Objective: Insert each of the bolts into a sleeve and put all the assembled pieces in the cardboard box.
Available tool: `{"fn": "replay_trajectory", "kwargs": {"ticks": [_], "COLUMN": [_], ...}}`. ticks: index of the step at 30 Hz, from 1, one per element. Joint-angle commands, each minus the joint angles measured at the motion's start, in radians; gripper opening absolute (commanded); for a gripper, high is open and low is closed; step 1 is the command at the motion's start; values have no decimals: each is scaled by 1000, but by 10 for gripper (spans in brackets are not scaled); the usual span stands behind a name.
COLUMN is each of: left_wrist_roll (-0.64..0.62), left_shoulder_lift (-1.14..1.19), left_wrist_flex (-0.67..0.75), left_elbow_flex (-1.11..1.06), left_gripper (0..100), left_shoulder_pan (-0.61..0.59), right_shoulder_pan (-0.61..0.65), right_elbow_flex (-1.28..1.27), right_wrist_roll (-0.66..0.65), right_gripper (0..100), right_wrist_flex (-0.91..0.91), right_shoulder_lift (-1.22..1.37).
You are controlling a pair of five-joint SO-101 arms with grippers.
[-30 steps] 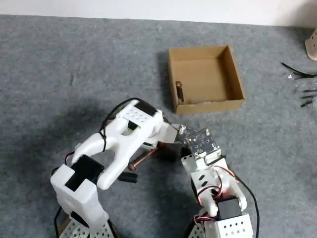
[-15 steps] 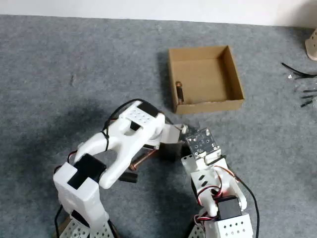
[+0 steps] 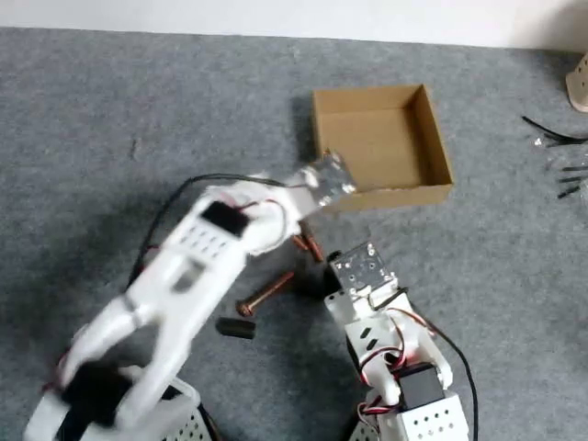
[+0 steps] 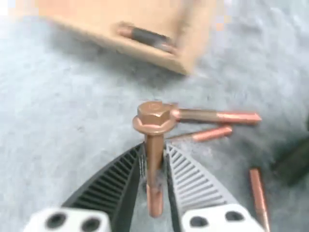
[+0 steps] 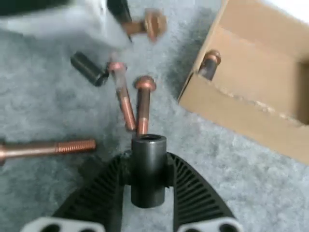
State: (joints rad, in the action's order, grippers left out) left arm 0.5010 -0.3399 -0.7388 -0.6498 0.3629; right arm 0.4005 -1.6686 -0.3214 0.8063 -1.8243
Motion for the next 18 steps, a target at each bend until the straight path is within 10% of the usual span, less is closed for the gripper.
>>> {"fn": "replay_trajectory", "kwargs": {"ticks": [1,18], "left_wrist_roll": [-107,-339], "left_shoulder_lift": [-266,-1139], "left_wrist_flex": [68,110], "left_elbow_flex": [-114,-573], "left_gripper": [6,6], "left_shoulder_pan": [-15,-79], "right_shoulder_pan": [8,25], "right_elbow_flex": [-18,-8], "right_wrist_roll": [12,98], "right_gripper": [5,5], "right_wrist_flex": [-90,-153], "right_shoulder_lift": [-15,-15]}}
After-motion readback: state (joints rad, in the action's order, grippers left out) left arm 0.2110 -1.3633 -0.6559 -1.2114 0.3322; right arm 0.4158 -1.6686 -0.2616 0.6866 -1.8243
